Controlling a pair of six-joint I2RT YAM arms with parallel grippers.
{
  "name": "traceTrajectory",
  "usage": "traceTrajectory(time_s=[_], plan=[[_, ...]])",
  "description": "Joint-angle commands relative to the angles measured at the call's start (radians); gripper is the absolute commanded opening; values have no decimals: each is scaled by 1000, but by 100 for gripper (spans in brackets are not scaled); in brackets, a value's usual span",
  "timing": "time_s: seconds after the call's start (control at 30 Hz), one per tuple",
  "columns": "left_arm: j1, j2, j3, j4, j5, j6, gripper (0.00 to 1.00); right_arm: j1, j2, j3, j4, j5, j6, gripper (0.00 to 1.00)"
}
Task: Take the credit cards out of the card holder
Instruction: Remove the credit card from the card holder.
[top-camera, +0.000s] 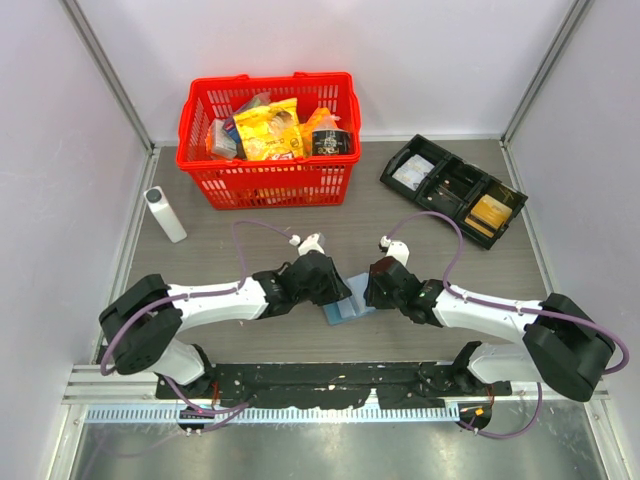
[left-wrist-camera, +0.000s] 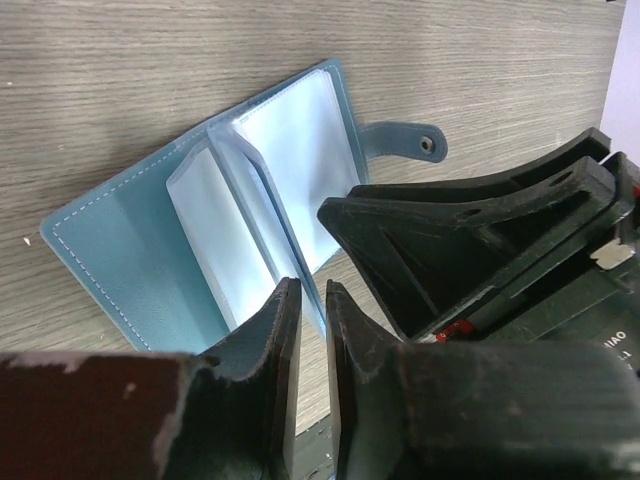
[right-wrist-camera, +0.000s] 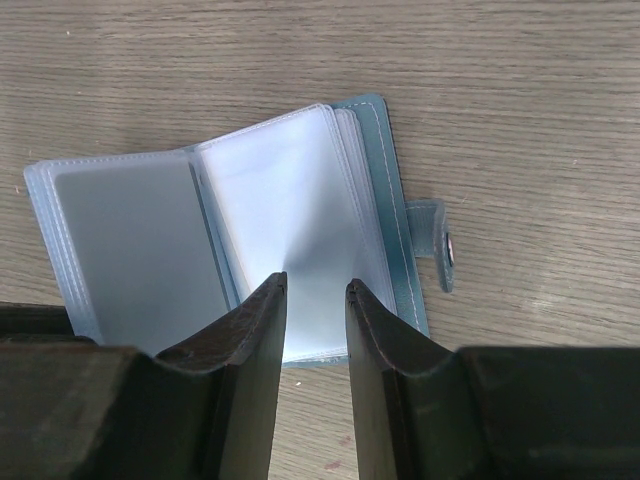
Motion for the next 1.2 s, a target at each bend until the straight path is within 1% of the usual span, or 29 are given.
traceTrajectory(time_s=[0.0,0.1,0.23,0.33,0.4,0.47,0.5,0.6,0.63,0.7,0.77,0.87,0.93,1.07,1.17], plan=[[-14,22,-6,55,6,-3,16,1,-31,-11,29,3,18,35],[-20,36,-17,86,18,-15,11,-1,-47,-19,32,5,22,35],[-26,51,-37,139,29,-33,9,-7,-87,-35,46,2,28,35],[-29,59,-48,170,36,-46,9,-8,-146,-57,73,0,25,35],[-31,64,-45,169,33,-44,9,-8,-189,-68,69,26,29,36],[-32,68,-40,155,29,-43,8,-8,-229,-66,37,71,32,38],[-32,70,-40,149,24,-40,7,-8,-257,-65,23,92,30,41],[-34,73,-38,120,7,-37,6,-7,-308,-45,-58,167,22,44],[-34,74,-37,109,4,-32,6,-8,-337,-43,-66,169,15,45],[-34,77,-29,88,-3,-27,6,-8,-375,-37,-66,146,-4,46],[-34,82,-19,69,-7,-18,6,-8,-412,-43,-24,85,-24,46],[-35,87,-6,46,-16,-12,6,-7,-423,-68,82,-48,-37,46],[-34,84,-5,20,-28,-10,5,-8,-397,-71,113,-111,-33,46],[-35,74,-12,-21,-56,-10,5,-8,-303,-80,162,-141,8,45],[-35,70,-29,-25,-68,-17,5,-21,-236,-106,220,-194,33,45]])
